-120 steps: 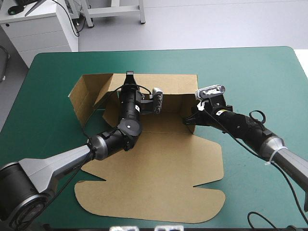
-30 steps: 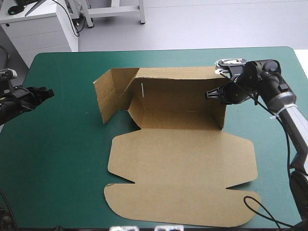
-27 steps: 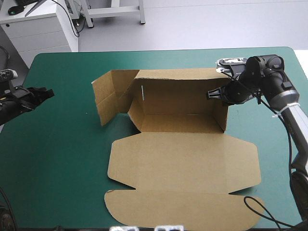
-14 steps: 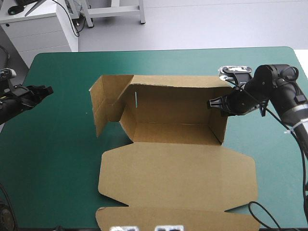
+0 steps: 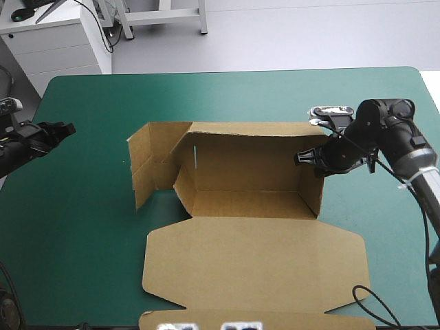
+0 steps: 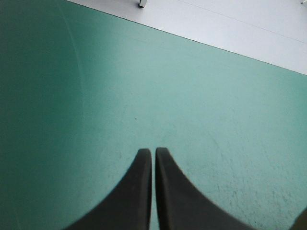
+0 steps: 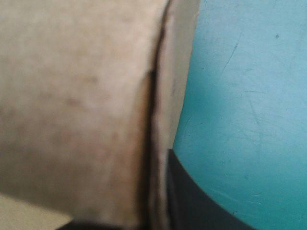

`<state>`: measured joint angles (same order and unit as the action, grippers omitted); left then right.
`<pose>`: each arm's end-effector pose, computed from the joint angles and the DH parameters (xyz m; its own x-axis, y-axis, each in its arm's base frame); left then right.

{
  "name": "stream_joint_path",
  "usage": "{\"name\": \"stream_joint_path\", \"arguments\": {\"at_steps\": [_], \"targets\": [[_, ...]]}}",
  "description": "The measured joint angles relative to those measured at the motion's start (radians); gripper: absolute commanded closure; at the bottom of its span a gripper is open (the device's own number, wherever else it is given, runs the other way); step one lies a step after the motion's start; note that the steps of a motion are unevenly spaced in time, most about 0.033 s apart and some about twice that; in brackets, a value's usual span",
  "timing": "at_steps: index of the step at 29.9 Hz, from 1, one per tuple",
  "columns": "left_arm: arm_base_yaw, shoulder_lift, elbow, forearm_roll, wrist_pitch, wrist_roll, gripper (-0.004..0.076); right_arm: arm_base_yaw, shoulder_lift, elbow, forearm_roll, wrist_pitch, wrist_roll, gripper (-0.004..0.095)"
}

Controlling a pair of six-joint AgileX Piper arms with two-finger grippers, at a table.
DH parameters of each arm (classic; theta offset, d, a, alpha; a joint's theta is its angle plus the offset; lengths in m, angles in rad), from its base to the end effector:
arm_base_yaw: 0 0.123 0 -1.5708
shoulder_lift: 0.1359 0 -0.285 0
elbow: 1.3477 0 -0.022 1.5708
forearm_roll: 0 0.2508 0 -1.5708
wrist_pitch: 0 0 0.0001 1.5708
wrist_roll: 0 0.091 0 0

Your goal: Fold the box

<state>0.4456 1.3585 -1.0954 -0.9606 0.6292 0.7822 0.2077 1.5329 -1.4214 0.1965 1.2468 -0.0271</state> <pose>0.2861 0.0879 0.3418 -0.4855 -0.3052 -0.8192 -0.0482 0.9450 -0.3235 0.2959 0.0796 0.3372 -0.9419 -0.1621 -0.2943 -0.2232 0.9566 0.1873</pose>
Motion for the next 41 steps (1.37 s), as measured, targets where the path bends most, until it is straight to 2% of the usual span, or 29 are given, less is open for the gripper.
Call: {"name": "stream_joint_path", "arguments": {"at_steps": [13, 23, 27, 34, 36, 41], "targets": [[0.0, 0.0, 0.0, -0.006, 0.001, 0.0, 0.0716, -0.006, 0.243, -0.214, -0.004, -0.072, -0.014, 0.092], [0.0, 0.0, 0.0, -0.006, 0.011, 0.0, 0.0716, -0.006, 0.38, -0.288, -0.004, -0.157, -0.013, 0.0913], [0.0, 0.0, 0.0, -0.006, 0.017, 0.0, 0.0716, -0.008, 0.386, -0.289, 0.002, -0.162, -0.013, 0.0781], [0.0, 0.0, 0.0, -0.006, 0.021, 0.0, 0.0716, -0.007, 0.394, -0.338, 0.02, -0.098, -0.013, 0.0384], [0.0, 0.0, 0.0, -0.006, 0.023, 0.0, 0.0716, -0.007, 0.397, -0.374, 0.023, -0.073, 0.0, 0.0297], [0.0, 0.0, 0.0, -0.006, 0.03, 0.0, 0.0716, -0.007, 0.387, -0.451, 0.015, -0.023, 0.063, 0.0283]]}}
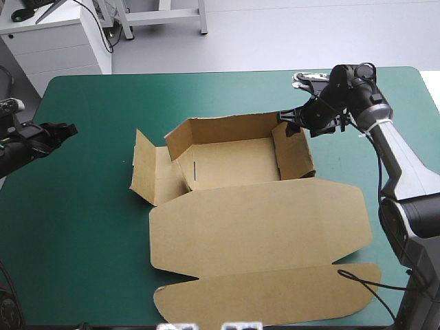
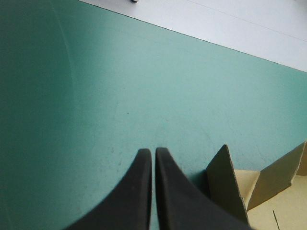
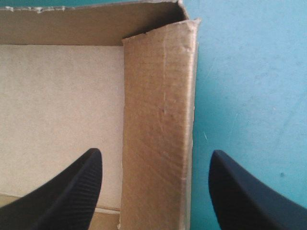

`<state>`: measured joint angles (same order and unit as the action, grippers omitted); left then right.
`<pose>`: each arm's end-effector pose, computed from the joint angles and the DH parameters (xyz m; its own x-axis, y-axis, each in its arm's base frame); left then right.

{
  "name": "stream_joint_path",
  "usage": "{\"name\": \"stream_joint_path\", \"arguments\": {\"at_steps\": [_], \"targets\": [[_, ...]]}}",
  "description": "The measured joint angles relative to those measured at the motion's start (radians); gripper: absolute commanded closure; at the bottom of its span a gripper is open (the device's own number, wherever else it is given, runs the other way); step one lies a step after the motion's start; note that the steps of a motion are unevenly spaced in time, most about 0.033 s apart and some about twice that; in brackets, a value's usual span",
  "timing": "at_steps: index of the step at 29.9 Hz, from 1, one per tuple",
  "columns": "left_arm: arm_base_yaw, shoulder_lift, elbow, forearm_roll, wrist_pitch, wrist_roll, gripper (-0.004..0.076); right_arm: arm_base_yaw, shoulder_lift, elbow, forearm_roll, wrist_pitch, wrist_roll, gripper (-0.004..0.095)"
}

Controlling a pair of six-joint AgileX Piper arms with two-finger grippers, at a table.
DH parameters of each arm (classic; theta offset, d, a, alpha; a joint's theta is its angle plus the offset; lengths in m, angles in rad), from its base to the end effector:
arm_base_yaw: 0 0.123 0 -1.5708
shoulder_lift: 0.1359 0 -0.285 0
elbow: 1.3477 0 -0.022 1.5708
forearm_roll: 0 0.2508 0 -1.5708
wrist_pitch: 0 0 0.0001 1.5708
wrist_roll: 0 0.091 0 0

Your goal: Fold the box

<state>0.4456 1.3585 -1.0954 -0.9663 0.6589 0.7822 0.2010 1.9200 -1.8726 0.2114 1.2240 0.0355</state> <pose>0.2853 0.0854 0.3411 -0.5015 -0.3070 -0.8088 -0.0301 0.9405 -0.3383 0.4048 0.1008 0.3247 -0.9287 -0.0811 -0.3618 -0.1705 0.9599 0.2226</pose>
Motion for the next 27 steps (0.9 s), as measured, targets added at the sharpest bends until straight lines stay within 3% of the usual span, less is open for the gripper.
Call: {"name": "stream_joint_path", "arguments": {"at_steps": [14, 17, 20, 23, 26, 27], "targets": [[0.0, 0.0, 0.0, 0.0, 0.007, 0.0, 0.0716, 0.0, -0.047, 0.181, 0.012, 0.015, 0.004, 0.0288], [0.0, 0.0, 0.0, 0.0, 0.007, 0.0, 0.0716, 0.0, -0.028, 0.191, 0.012, 0.012, 0.001, 0.0328], [0.0, 0.0, 0.0, 0.0, 0.008, 0.0, 0.0716, 0.0, -0.012, 0.194, 0.015, 0.011, -0.005, 0.0442], [0.0, 0.0, 0.001, 0.0, 0.009, 0.0, 0.0716, 0.0, -0.008, 0.204, 0.03, 0.007, -0.047, 0.0646], [0.0, 0.0, 0.001, 0.0, 0.015, 0.0, 0.0716, 0.0, -0.008, 0.207, 0.037, 0.007, -0.088, 0.0915], [0.0, 0.0, 0.001, 0.001, 0.016, 0.0, 0.0716, 0.0, -0.008, 0.207, 0.037, 0.007, -0.097, 0.0921]]}}
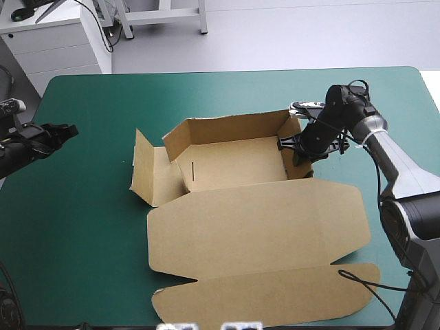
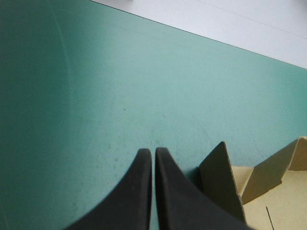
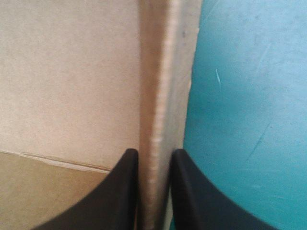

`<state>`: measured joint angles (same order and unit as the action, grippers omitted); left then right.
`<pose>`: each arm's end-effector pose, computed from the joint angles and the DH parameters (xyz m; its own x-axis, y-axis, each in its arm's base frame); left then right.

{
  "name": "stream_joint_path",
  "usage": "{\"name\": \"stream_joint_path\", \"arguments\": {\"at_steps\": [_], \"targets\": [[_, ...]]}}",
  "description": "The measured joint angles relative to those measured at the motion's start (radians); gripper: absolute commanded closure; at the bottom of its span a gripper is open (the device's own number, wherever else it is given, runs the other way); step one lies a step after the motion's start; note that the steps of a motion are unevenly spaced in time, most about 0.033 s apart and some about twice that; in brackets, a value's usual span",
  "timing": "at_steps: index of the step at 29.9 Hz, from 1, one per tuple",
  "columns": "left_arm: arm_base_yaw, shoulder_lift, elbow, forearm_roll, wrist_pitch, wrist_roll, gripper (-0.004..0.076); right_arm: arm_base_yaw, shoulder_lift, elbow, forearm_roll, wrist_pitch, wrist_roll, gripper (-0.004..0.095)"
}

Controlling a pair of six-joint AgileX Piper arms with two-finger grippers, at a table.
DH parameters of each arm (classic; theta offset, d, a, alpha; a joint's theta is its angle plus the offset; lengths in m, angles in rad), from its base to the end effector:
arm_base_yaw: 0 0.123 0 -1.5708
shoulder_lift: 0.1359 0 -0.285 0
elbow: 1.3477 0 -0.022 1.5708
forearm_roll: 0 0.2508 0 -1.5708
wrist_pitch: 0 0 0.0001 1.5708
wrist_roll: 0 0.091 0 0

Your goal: Fold the box

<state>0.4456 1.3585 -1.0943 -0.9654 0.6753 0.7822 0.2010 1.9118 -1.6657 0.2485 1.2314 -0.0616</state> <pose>0.2847 0.0841 0.3403 -0.5127 -0.3049 -0.8026 -0.0205 0.9389 -0.3436 0.3864 0.1003 0.2713 -0.9673 -0.1746 -0.1840 -0.2153 0.9486 0.2320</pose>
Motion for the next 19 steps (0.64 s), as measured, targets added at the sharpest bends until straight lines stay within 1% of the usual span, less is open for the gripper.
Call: {"name": "stream_joint_path", "arguments": {"at_steps": [12, 16, 19], "targets": [[0.0, 0.012, 0.0, 0.003, 0.014, -0.001, 0.0716, -0.004, 0.006, 0.003, 0.007, -0.003, -0.052, 0.0926], [0.0, 0.054, 0.0, 0.003, 0.01, -0.001, 0.0716, -0.032, -0.035, 0.011, 0.07, -0.003, -0.114, 0.0926], [0.0, 0.093, 0.0, 0.003, -0.002, -0.001, 0.0716, -0.068, -0.107, 0.012, 0.126, -0.002, -0.153, 0.0926]]}}
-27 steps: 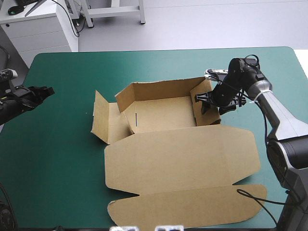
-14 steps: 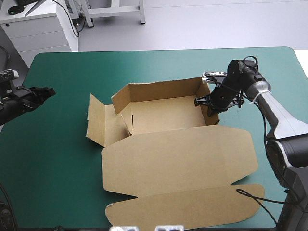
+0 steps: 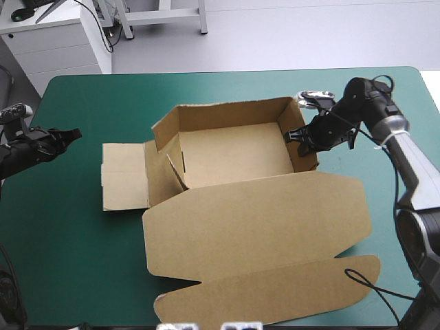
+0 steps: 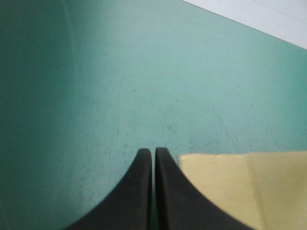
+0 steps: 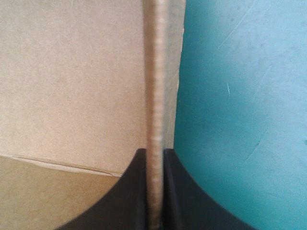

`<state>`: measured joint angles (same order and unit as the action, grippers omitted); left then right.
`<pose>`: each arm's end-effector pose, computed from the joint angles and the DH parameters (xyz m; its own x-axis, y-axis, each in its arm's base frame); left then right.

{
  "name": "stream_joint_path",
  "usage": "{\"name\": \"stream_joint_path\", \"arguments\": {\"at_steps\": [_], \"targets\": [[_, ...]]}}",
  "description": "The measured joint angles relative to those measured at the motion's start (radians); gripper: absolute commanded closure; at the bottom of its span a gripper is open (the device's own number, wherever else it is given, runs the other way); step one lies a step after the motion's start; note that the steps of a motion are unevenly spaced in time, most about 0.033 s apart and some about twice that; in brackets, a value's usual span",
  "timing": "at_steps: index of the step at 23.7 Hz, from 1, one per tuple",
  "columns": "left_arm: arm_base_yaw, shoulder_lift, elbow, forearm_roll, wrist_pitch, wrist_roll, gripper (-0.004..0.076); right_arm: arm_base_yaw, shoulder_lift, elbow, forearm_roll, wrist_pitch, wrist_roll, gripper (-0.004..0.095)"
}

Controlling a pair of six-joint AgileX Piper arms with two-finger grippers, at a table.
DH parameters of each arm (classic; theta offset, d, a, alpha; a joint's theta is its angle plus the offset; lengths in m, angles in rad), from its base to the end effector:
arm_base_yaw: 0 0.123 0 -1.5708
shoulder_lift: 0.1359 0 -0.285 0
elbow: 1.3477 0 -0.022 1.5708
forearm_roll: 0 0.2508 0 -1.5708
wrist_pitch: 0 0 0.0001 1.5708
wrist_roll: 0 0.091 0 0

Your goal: Fold the box

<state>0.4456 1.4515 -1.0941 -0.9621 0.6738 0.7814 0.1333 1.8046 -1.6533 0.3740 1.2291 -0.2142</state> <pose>0.3017 0.0924 0.3119 -0.5782 -0.3343 -0.7443 -0.0519 0.9254 -0.3753 0.3724 0.0815 0.3130 -0.9245 -0.2029 -0.3227 -0.3040 0.9032 0.3029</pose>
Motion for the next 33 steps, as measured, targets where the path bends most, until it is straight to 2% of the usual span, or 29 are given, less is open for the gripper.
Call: {"name": "stream_joint_path", "arguments": {"at_steps": [3, 6, 8, 10, 14, 16, 21, 33], "targets": [[0.0, 0.069, 0.0, -0.024, -0.016, -0.001, 0.0716, -0.052, -0.148, 0.0, 0.02, 0.003, -0.042, 0.0926], [0.0, 0.108, 0.0, -0.075, -0.008, -0.001, 0.0716, -0.055, -0.222, 0.0, 0.03, 0.012, -0.09, 0.0926], [-0.003, 0.139, 0.0, -0.141, 0.039, -0.001, 0.0716, -0.055, -0.254, 0.0, 0.077, 0.022, -0.137, 0.0926], [-0.035, 0.149, 0.0, -0.177, 0.076, -0.001, 0.0716, -0.055, -0.252, 0.0, 0.112, 0.022, -0.16, 0.0926], [-0.195, 0.149, 0.0, -0.228, 0.147, 0.029, 0.0716, -0.055, -0.222, -0.002, 0.122, -0.035, -0.182, 0.0925], [-0.262, 0.149, 0.0, -0.249, 0.187, 0.043, 0.0717, -0.055, -0.201, -0.002, 0.108, -0.075, -0.183, 0.0925], [-0.315, 0.144, 0.0, -0.295, 0.251, 0.072, 0.0731, -0.055, -0.168, -0.002, 0.066, -0.125, -0.181, 0.0925], [-0.431, 0.001, 0.0, -0.383, 0.251, 0.09, 0.0731, -0.055, -0.144, -0.002, 0.026, -0.184, -0.159, 0.092]]}}
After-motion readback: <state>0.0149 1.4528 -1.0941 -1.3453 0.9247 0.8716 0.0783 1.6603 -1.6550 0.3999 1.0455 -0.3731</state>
